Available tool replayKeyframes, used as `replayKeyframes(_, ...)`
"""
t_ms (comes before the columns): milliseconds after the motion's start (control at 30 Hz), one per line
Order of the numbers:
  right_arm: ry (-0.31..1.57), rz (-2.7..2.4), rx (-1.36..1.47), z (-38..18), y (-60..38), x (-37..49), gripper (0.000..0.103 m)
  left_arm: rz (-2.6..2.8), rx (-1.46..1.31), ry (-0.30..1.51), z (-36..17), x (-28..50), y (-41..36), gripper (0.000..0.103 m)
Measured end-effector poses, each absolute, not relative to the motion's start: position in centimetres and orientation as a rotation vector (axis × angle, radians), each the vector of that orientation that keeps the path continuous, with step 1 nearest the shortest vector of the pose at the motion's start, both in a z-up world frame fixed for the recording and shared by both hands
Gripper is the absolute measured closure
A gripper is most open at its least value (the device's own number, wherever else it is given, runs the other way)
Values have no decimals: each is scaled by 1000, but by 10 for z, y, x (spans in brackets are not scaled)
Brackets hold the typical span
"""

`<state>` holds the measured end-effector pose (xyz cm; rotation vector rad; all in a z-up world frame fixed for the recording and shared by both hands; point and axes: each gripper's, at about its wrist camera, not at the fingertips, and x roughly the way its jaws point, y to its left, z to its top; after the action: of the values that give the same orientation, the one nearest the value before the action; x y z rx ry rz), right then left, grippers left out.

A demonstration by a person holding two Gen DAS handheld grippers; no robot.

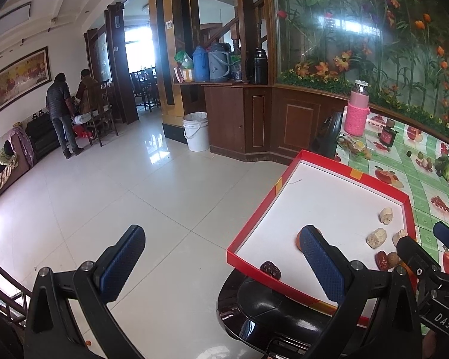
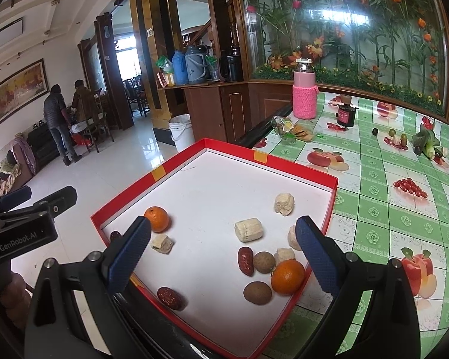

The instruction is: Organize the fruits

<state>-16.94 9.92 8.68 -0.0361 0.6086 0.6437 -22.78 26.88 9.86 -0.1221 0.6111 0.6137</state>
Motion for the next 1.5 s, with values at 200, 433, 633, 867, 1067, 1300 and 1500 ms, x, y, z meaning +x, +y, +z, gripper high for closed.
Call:
replayKeyframes(200,606,645,-34,87,102,-168,6,613,-125,615,98,-227,271,0)
replayKeyframes(433,606,648,-33,89,105,-166,6,615,-133,619,98,-228,273,0)
replayKeyframes(633,612,647,-28,90,109,-163,6,614,-134,619,98,-229,272,0)
replayKeyframes(867,618,644,-22,87,107,-162,6,604,-131,624,97,-229,269,0)
replayKeyframes(1067,631,642,-11,82,104,-161,6,601,-135,630,97,-228,268,0)
replayKeyframes(1300,631,639,-3,81,102,-160,6,597,-135,632,97,-228,268,0)
replayKeyframes(1500,625,639,-12,82,104,-160,6,587,-130,639,94,-225,264,0)
